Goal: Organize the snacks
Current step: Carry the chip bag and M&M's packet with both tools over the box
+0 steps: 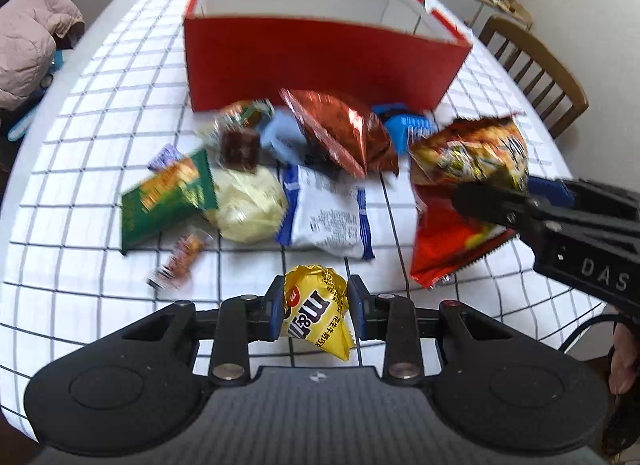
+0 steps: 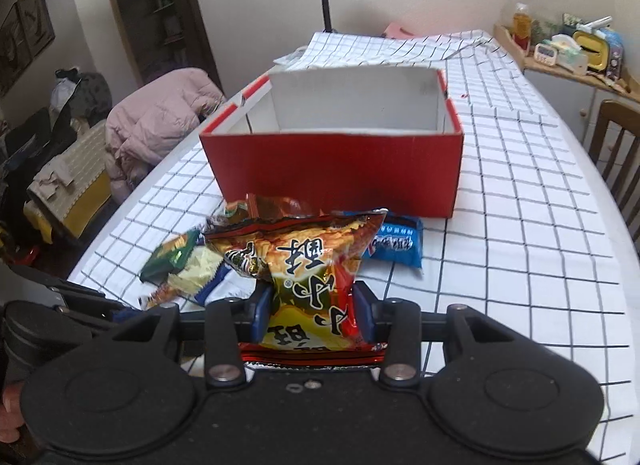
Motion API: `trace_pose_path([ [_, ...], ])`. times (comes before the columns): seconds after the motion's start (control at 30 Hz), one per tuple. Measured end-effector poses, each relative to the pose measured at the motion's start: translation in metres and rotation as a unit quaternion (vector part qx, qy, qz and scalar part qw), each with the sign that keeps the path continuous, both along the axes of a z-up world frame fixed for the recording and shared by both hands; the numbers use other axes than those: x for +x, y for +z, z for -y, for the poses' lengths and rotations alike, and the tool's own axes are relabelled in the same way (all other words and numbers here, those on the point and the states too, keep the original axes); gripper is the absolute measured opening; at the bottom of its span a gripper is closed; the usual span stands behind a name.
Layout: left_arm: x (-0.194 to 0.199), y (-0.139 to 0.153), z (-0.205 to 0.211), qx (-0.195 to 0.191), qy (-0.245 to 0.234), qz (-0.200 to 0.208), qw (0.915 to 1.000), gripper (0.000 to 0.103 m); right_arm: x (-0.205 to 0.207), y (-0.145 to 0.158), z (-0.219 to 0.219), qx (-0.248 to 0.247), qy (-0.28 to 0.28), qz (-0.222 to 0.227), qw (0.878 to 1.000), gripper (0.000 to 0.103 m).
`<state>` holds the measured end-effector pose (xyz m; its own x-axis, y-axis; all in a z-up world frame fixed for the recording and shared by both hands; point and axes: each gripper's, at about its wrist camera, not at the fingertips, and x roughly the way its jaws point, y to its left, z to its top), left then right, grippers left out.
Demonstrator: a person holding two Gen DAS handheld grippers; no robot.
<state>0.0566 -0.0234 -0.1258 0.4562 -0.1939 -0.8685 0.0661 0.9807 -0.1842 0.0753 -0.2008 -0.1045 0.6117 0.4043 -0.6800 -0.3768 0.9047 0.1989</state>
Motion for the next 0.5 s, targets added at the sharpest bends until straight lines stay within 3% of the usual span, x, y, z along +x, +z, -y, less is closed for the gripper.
trace_pose_path([
  [0.5,0.025,0.085,-0.029,-0.002,0.004,0.067,0.9978,0.031,0.007,0.066,-0.011,0.006,-0.051,0.036,0.998,0.042],
])
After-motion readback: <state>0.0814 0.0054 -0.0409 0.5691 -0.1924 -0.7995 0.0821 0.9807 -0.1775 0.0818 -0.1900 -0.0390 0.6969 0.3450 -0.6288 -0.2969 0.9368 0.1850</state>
